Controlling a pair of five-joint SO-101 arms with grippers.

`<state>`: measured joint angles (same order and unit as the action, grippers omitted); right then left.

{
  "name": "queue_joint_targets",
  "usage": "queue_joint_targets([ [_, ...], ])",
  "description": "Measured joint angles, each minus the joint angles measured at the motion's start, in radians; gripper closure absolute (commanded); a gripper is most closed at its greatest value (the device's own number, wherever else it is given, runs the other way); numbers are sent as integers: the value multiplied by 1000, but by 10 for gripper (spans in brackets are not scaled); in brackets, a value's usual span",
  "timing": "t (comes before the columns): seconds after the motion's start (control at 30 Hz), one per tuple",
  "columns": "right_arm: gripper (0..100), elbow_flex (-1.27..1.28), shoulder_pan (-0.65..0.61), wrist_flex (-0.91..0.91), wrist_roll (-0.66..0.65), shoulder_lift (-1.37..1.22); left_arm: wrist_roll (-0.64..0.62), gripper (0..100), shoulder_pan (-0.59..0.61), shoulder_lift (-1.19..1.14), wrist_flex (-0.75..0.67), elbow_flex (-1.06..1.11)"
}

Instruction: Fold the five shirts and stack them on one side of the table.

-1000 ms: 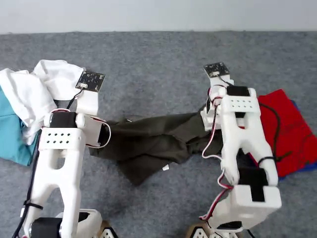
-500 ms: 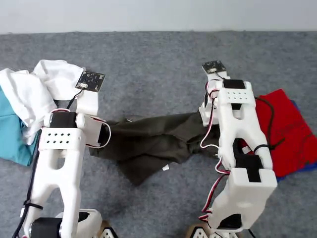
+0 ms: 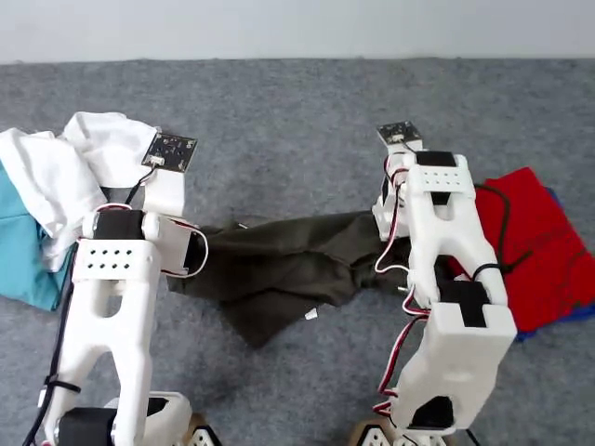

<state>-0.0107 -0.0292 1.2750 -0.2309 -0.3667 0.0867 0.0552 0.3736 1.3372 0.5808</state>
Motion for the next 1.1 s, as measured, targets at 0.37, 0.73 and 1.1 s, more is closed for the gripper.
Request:
queue_joint_targets([
  [0.37, 988, -110, -5, 137, 0, 302, 0, 988, 0, 0, 0, 0],
  [0.73, 988, -110, -5, 157, 0, 672, 0, 988, 0, 25, 2, -92],
  [1.1, 989, -334, -5, 218, 0, 905, 0, 988, 0, 287, 28, -387],
])
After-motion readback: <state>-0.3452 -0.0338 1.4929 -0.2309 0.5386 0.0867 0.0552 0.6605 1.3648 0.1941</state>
